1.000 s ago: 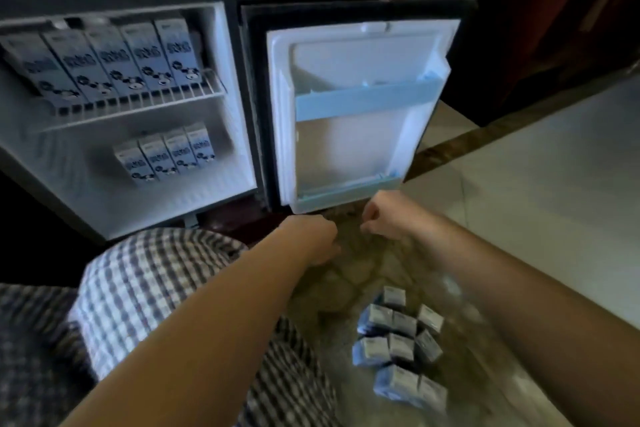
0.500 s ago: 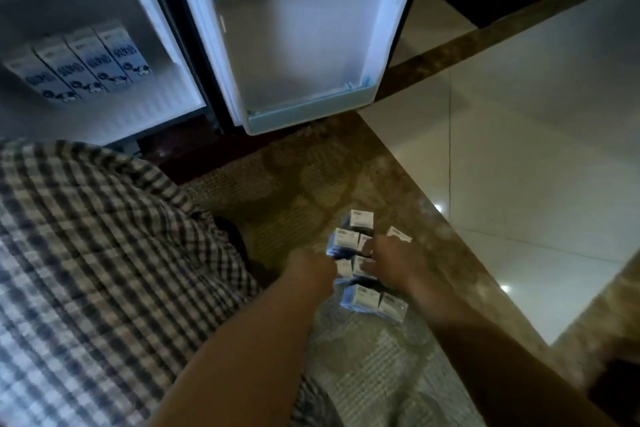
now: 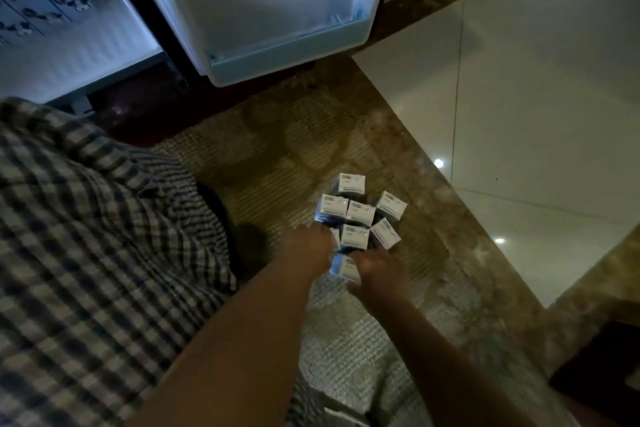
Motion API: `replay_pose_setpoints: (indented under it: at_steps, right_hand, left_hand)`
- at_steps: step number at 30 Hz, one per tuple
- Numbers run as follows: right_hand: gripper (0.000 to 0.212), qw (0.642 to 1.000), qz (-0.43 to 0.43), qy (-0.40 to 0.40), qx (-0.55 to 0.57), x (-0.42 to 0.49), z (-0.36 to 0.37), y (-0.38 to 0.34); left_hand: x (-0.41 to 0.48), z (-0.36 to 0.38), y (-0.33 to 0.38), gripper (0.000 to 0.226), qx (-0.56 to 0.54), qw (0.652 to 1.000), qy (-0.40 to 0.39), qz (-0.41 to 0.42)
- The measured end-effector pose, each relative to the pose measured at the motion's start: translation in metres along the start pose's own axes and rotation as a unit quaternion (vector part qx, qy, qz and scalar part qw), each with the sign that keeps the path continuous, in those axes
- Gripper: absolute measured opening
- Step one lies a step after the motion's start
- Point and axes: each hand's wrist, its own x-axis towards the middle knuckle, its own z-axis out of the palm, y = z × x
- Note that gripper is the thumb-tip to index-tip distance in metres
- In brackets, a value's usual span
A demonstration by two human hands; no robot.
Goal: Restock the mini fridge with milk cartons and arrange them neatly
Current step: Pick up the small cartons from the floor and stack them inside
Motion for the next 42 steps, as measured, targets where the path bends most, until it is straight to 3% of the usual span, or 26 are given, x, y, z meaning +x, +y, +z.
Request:
replay_pose_setpoints:
  at_steps: [13,21,26,32,37,42]
  right_hand:
    - [0.029,0.997,0.033,0.067,0.038,0.009,0.016,0.005]
    - [0.032,0.997,0.009,0.047,0.056,0.011,0.005,0.007]
    - [0.034,1.0,-0.002,0.014,0.018,0.007,-0.011,0.008]
    - [0.043,0.997,-0.04,-0.057,-0.02,0.014,-0.062,0.009]
    - [0.027,0.996,-0.08,-0.036,0.03,0.016,-0.124,0.008]
    - [0.03,0.988,-0.144,-0.04,0.039,0.006,-0.196,-0.019]
  left_hand:
    - [0.027,0.013,0.003,0.037,0.005,0.999,-0.019,-0.049]
    - [0.031,0.005,0.002,0.036,0.081,0.994,-0.067,0.024]
    - [0.014,-0.016,0.006,0.036,0.043,0.996,-0.076,-0.012]
    - [0.0,-0.041,-0.011,0.033,0.051,0.994,-0.085,0.046]
    - [-0.02,-0.083,-0.021,0.033,0.02,0.994,-0.099,0.05]
    - [-0.058,-0.142,-0.022,0.028,0.059,0.991,-0.097,0.063]
